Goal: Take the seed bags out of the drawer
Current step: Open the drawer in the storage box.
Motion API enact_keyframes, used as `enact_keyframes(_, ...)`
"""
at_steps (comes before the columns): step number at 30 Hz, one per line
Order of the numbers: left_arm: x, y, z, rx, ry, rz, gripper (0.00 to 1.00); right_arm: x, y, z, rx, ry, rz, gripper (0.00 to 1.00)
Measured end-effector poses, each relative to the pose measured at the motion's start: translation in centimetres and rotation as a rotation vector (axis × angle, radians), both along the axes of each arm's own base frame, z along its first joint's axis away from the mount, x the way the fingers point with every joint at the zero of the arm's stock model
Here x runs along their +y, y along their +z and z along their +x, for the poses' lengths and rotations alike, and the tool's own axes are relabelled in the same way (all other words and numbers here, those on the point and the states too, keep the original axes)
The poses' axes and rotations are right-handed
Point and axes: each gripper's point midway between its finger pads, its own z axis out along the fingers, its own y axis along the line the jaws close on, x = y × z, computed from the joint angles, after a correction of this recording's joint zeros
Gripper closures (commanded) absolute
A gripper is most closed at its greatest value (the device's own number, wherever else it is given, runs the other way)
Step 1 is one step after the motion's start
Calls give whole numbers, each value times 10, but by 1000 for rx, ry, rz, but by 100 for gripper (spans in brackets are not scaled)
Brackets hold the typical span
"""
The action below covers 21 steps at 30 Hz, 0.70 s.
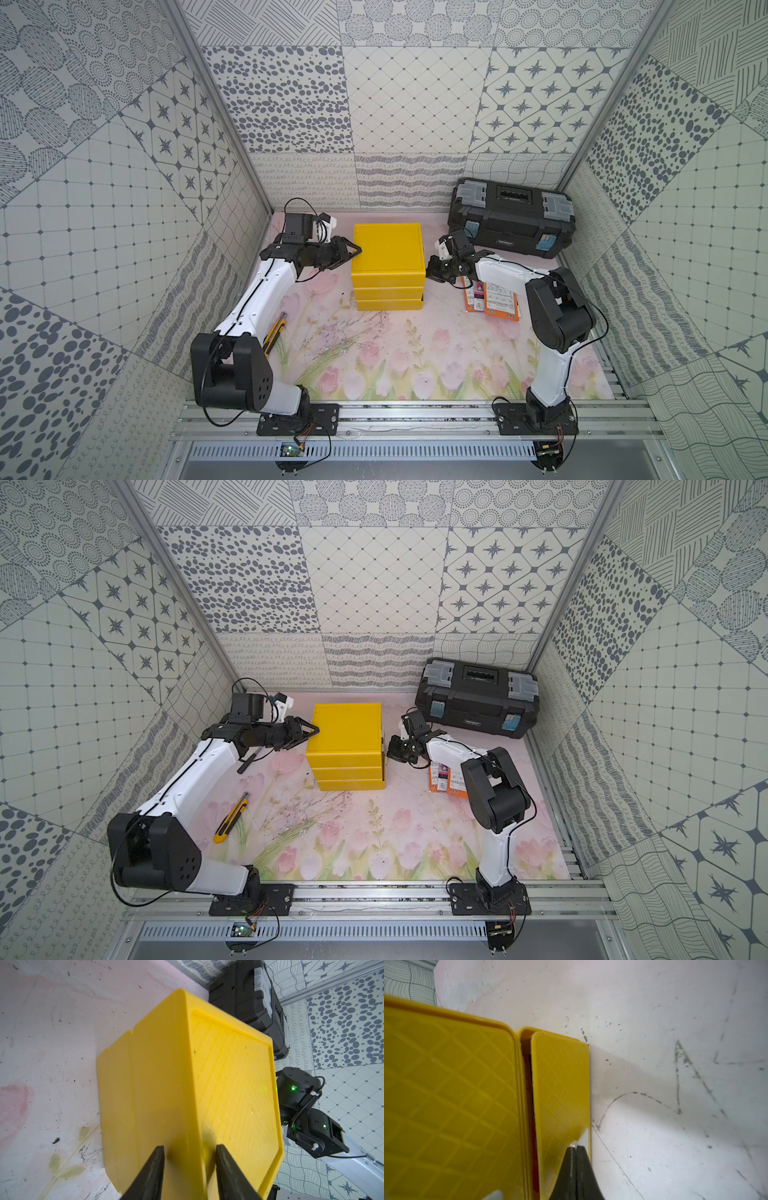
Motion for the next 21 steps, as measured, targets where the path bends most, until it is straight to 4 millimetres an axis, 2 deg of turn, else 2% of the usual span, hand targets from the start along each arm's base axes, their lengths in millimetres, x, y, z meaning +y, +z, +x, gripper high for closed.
enact_keyframes(8,0,0,0,0,-1,0,57,-32,7,-3,-11,-23,-122,100)
enact_keyframes(16,0,0,0,0,-1,0,57,-83,15,0,15,-81,-177,100)
enact_keyframes(21,0,0,0,0,-1,0,57,-109,10,-1,36,-111,-193,100)
